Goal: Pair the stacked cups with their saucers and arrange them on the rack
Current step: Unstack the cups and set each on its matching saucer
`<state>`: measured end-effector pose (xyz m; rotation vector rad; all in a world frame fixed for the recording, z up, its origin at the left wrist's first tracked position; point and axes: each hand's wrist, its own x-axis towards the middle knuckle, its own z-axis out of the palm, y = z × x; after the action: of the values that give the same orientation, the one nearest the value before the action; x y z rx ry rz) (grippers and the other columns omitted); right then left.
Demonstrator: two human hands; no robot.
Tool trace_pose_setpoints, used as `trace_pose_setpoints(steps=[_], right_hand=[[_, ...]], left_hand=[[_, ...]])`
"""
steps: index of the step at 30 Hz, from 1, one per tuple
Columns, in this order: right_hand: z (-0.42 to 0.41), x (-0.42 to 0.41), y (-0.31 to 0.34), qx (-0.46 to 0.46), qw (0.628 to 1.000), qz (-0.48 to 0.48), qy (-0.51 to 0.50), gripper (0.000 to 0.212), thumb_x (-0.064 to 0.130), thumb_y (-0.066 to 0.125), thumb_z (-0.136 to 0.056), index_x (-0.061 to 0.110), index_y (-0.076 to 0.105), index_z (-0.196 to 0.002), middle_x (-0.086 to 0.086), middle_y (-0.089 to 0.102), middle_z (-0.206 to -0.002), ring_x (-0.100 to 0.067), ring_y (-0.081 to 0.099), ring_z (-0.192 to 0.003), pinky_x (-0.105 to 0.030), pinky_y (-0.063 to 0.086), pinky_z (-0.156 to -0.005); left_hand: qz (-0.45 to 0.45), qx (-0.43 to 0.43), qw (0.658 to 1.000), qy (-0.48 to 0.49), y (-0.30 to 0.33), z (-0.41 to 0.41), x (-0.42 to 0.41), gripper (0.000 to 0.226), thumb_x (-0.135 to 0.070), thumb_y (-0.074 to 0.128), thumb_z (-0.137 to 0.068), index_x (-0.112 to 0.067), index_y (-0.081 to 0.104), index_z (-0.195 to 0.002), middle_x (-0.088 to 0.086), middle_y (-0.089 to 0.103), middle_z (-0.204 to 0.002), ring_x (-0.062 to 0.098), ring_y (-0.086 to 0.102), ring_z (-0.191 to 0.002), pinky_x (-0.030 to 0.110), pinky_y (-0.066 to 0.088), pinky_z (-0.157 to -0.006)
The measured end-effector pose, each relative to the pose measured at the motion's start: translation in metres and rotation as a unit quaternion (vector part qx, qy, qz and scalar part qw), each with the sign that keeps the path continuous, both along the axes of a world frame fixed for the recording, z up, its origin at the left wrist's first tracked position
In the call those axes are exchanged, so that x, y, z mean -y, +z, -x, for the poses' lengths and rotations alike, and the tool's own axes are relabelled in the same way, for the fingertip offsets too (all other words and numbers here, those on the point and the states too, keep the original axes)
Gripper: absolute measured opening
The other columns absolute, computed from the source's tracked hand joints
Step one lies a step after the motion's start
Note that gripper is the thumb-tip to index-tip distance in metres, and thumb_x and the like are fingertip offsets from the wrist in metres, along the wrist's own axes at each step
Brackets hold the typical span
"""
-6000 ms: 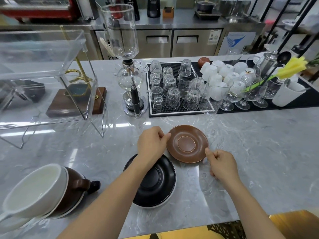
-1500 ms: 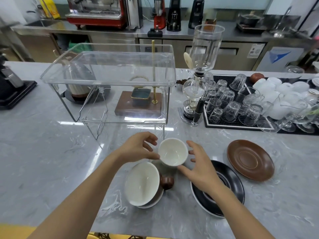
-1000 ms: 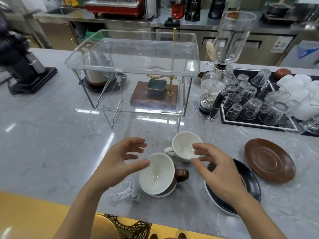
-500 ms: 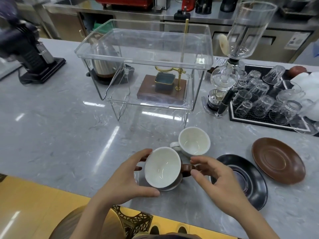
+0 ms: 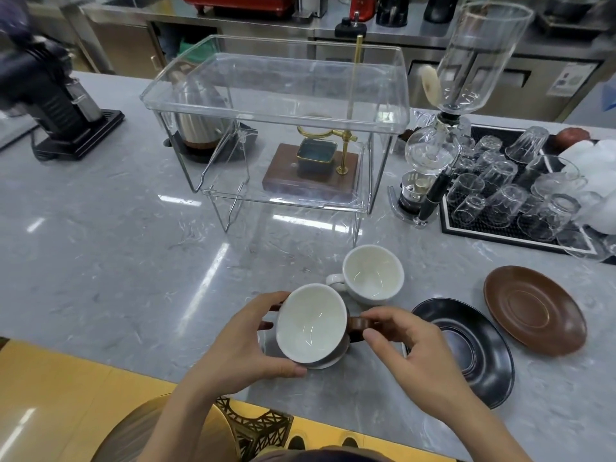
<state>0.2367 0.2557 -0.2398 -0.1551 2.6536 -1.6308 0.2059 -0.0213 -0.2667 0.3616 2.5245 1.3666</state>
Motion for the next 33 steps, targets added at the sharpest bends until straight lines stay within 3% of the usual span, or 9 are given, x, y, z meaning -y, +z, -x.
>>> trace_pose_setpoints(steps=[9, 16, 19, 26, 33], right_hand=[[-0.001, 0.007, 0.006, -0.038, 0.999, -0.014, 0.000, 0.042, 0.014, 0.070, -0.089, 0.055, 0.065, -0.094, 0.029, 0.071, -0.094, 0.004, 0.068, -0.092, -0.003, 0.047, -0.077], [0.001, 0.002, 0.013, -0.057, 0.998, 0.017, -0.026, 0.036, 0.008, 0.070, -0.089, 0.042, 0.070, -0.099, 0.021, 0.075, -0.093, -0.003, 0.071, -0.092, -0.012, 0.052, -0.081], [0.001, -0.002, 0.019, -0.065, 0.997, 0.023, -0.037, 0.040, 0.008, 0.070, -0.089, 0.046, 0.068, -0.103, 0.021, 0.075, -0.095, -0.005, 0.071, -0.094, -0.015, 0.054, -0.082], [0.001, -0.008, 0.031, -0.081, 0.994, 0.025, -0.074, 0.045, -0.001, 0.067, -0.089, 0.044, 0.071, -0.095, 0.022, 0.075, -0.092, -0.003, 0.070, -0.092, -0.010, 0.051, -0.079], [-0.005, -0.018, 0.042, -0.103, 0.987, 0.020, -0.124, 0.045, -0.002, 0.066, -0.089, 0.042, 0.068, -0.093, 0.027, 0.073, -0.089, 0.003, 0.067, -0.088, -0.004, 0.045, -0.075]], left_hand=[[0.001, -0.012, 1.000, 0.013, 0.006, 0.001, -0.001, 0.097, -0.058, 0.095, -0.046, -0.052, 0.048, -0.131, -0.026, 0.055, -0.135, -0.003, 0.052, -0.125, 0.025, 0.049, -0.105], [-0.045, -0.038, 0.998, 0.011, 0.019, 0.006, -0.005, 0.094, -0.051, 0.098, -0.048, -0.045, 0.056, -0.131, -0.024, 0.060, -0.133, 0.003, 0.056, -0.127, 0.017, 0.049, -0.099], [-0.053, -0.049, 0.997, 0.009, 0.026, 0.010, -0.010, 0.095, -0.046, 0.100, -0.047, -0.044, 0.057, -0.131, -0.023, 0.062, -0.132, 0.003, 0.057, -0.126, 0.017, 0.049, -0.099], [-0.092, -0.071, 0.993, 0.012, 0.040, 0.021, -0.023, 0.093, -0.036, 0.099, -0.044, -0.051, 0.061, -0.127, -0.022, 0.066, -0.129, 0.003, 0.060, -0.124, 0.013, 0.049, -0.095], [-0.110, -0.068, 0.991, -0.029, 0.054, 0.038, -0.042, 0.092, -0.036, 0.100, -0.042, -0.047, 0.064, -0.126, -0.016, 0.068, -0.127, 0.009, 0.062, -0.122, 0.030, 0.049, -0.099]])
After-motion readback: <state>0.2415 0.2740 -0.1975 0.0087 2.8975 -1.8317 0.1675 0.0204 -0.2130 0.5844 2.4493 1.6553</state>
